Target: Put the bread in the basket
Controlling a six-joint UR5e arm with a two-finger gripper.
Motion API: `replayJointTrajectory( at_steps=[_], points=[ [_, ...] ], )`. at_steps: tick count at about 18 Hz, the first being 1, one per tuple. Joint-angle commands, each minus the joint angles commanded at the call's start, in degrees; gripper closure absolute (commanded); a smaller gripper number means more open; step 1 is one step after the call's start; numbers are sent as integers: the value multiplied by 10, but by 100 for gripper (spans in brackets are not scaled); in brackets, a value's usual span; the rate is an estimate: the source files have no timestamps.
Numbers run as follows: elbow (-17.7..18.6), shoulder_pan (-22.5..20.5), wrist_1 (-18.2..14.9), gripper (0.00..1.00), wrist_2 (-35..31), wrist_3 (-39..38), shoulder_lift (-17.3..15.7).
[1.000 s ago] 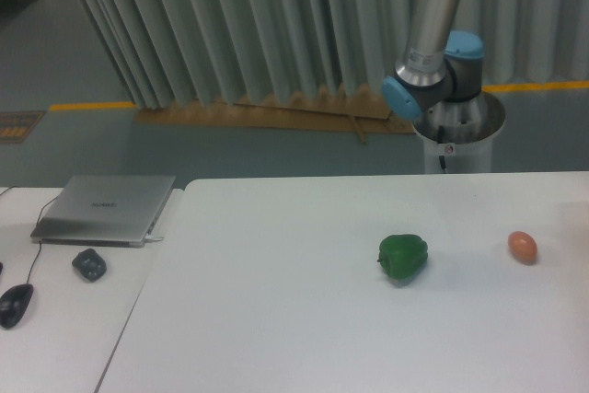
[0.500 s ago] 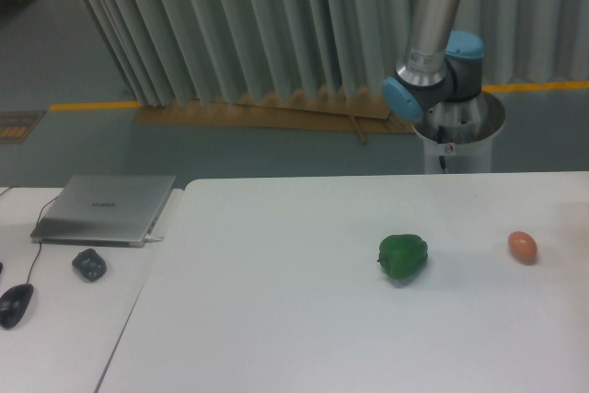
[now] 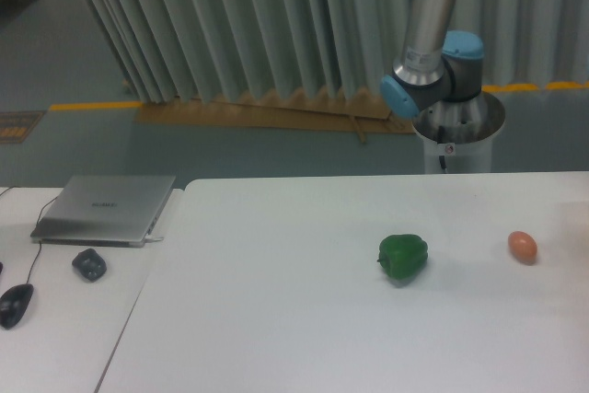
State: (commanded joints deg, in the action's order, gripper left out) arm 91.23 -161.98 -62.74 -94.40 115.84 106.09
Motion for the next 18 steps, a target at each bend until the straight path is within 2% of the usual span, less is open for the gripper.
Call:
replayJointTrajectory(
  at_steps=[1,4,5,6,10,18],
  points=[
    [-10,0,-45,0,21,0,-14],
    [-60,0,-162,0,40,7,-17],
    [-70,6,-179,0,39,8,-17],
    [-73,25,-186,0,38,8,-18],
    [-73,57,-186,0,35,3,-16],
    [-71,63,-184,0,39,-1,-11]
  ],
)
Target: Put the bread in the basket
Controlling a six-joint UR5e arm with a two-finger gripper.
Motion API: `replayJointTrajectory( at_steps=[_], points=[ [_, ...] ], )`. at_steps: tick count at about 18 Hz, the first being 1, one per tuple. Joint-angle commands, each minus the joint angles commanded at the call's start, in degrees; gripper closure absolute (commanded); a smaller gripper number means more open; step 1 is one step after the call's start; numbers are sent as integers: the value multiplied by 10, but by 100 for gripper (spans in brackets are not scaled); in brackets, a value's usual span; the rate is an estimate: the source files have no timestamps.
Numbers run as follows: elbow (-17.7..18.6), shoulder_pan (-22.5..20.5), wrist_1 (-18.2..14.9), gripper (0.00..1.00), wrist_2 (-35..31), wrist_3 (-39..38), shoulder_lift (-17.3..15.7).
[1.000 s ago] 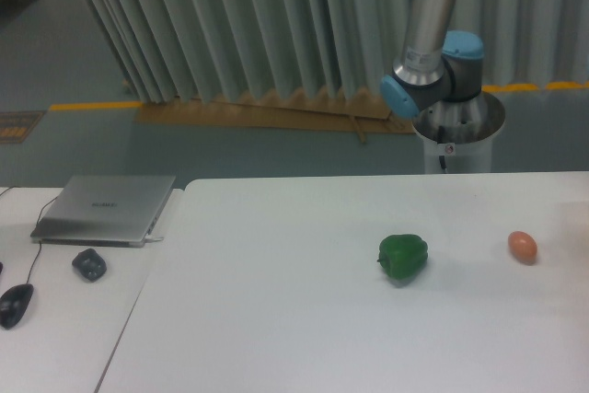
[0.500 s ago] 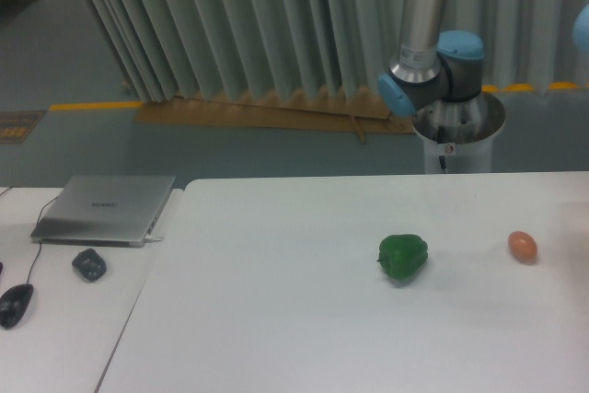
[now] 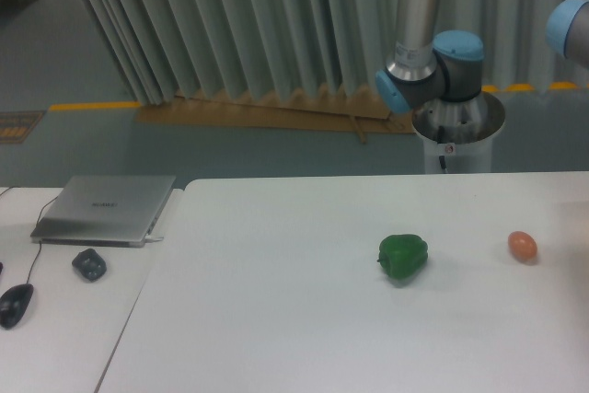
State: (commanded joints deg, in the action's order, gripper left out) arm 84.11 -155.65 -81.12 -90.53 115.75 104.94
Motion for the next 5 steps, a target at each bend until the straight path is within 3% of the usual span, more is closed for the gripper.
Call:
replayJointTrajectory(
  at_steps=[5],
  points=[
    [1,2,0,0,1,1,-1]
  ],
)
